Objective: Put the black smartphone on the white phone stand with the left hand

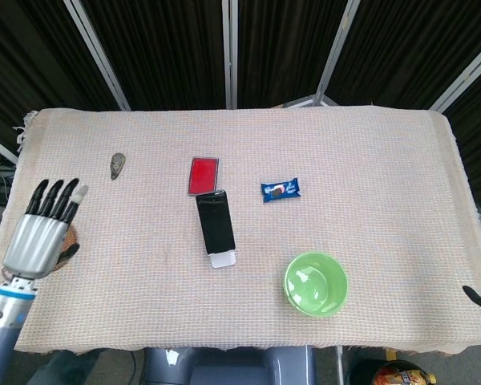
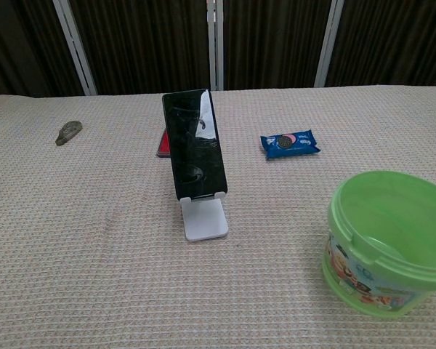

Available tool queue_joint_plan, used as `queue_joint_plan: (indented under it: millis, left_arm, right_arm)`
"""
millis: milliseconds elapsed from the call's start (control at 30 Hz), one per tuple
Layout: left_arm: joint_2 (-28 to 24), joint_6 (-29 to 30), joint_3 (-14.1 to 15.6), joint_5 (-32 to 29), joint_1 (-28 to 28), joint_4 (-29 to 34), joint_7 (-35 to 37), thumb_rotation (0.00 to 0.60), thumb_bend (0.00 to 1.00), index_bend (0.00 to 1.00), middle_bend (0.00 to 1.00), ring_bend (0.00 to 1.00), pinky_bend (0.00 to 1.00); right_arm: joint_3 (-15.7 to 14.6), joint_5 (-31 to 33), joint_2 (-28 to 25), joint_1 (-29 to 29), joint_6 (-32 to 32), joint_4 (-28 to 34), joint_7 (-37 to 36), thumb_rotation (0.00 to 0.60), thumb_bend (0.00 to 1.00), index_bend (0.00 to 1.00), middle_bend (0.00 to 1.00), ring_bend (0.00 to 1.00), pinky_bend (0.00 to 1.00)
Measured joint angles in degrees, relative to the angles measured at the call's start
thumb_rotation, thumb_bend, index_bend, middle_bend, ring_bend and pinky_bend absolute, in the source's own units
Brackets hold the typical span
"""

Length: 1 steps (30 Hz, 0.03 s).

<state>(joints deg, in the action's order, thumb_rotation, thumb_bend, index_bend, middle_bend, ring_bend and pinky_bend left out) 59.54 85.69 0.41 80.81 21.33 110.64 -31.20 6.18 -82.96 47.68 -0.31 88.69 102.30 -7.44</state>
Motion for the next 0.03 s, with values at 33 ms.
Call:
queue_joint_plan:
  millis: [33]
  left_arm:
    - [-0.3, 0.6, 0.9, 0.2, -1.5, -0.2, 2.1, 0.6, 0.0, 0.0, 0.0, 0.0, 0.0]
  right_arm:
    - [0.0, -0.2, 0.0, 0.0, 0.1, 0.1, 0.1, 0.6, 0.0, 0.0, 0.0, 0.0, 0.0]
